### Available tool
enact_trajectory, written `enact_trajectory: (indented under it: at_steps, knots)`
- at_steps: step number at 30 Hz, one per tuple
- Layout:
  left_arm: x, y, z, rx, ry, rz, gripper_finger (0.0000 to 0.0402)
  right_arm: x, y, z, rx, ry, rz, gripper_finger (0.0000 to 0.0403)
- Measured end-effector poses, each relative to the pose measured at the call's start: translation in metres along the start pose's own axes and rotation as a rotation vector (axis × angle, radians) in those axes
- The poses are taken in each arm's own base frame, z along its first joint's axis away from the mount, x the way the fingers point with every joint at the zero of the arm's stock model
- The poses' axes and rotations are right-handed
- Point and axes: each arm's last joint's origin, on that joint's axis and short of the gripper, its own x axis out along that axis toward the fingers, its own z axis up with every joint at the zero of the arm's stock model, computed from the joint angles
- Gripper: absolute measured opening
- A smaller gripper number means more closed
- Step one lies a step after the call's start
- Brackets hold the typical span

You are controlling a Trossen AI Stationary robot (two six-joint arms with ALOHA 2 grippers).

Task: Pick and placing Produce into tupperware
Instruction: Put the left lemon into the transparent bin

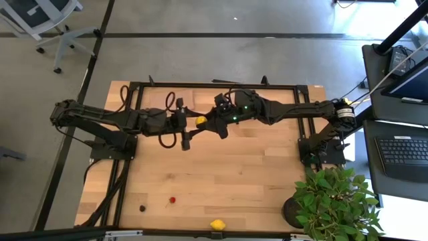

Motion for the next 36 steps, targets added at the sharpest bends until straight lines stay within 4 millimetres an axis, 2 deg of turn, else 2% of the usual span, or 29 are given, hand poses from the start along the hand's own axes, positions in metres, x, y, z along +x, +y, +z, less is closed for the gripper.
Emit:
enact_trajectory:
  at_steps: [8, 13, 17, 22, 25, 30, 36]
  knots:
    - [-0.002, -0.002, -0.026, -0.012, 0.239, -0.008, 0.0231, -0.008, -0.014, -0.002, 0.016, 0.099, -0.105, 0.0226]
    - [-0.007, -0.001, -0.040, -0.103, 0.396, 0.016, 0.0233, -0.018, -0.045, -0.009, 0.042, 0.215, -0.317, 0.0226]
    - [-0.011, 0.000, -0.048, -0.183, 0.485, 0.048, 0.0233, -0.037, -0.074, -0.008, 0.051, 0.290, -0.559, 0.0226]
    - [-0.012, -0.001, -0.050, -0.239, 0.512, 0.035, 0.0234, -0.071, -0.109, -0.008, 0.077, 0.394, -0.909, 0.0226]
    - [-0.012, -0.002, -0.050, -0.246, 0.515, 0.013, 0.0234, -0.088, -0.124, -0.006, 0.110, 0.426, -1.055, 0.0226]
    - [-0.012, -0.002, -0.050, -0.248, 0.514, 0.011, 0.0234, -0.109, -0.148, -0.013, 0.193, 0.450, -1.159, 0.0226]
    - [-0.012, -0.002, -0.050, -0.248, 0.513, 0.010, 0.0234, -0.123, -0.170, -0.033, 0.267, 0.485, -1.224, 0.0226]
